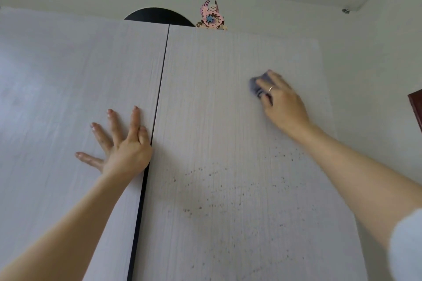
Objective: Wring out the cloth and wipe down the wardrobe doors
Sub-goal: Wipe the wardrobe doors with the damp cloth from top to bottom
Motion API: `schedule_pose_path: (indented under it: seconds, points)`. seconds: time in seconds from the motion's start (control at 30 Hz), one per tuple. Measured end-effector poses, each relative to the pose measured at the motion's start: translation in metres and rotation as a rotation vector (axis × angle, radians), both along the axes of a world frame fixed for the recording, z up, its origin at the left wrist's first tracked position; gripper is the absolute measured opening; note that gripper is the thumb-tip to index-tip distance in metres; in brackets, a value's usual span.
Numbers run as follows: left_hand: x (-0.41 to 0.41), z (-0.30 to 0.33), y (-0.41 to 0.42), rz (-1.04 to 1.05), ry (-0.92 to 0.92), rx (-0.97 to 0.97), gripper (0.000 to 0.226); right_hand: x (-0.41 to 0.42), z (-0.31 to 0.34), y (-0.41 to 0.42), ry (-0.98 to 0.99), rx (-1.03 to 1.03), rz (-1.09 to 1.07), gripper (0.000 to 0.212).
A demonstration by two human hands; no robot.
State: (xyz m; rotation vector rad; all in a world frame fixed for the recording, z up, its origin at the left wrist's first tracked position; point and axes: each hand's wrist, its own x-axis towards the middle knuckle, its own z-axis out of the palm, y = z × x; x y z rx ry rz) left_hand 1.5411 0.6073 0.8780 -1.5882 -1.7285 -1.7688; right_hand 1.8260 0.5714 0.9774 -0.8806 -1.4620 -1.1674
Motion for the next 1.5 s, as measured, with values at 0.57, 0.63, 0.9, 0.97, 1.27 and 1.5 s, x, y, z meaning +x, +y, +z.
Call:
schedule_pose_path:
  seconds: [0.57, 0.63, 0.9, 0.97, 1.27, 1.5]
  points:
    - [0.005, -0.004, -0.004, 0.029, -0.014, 0.038, 0.05, 0.038, -0.015, 0.003, -0.111, 0.008, -0.168, 0.04]
    - [0.005, -0.005, -0.004, 0.04, -0.009, 0.04, 0.049, 0.037, 0.015, -0.002, 0.06, -0.07, -0.175, 0.044]
    - [0.007, -0.006, -0.005, 0.062, 0.002, 0.06, 0.049, 0.044, -0.04, 0.008, 0.079, 0.045, -0.029, 0.039]
    - [0.007, -0.007, -0.005, 0.063, -0.004, 0.065, 0.049, 0.055, -0.088, 0.012, -0.096, 0.078, -0.024, 0.04]
    - [0.009, -0.007, -0.005, 0.068, -0.021, 0.07, 0.049, 0.091, 0.0, -0.001, 0.159, -0.077, -0.06, 0.043]
    - [0.007, -0.01, -0.007, 0.059, -0.007, 0.066, 0.051, 0.088, -0.027, -0.001, 0.247, -0.044, 0.006, 0.042]
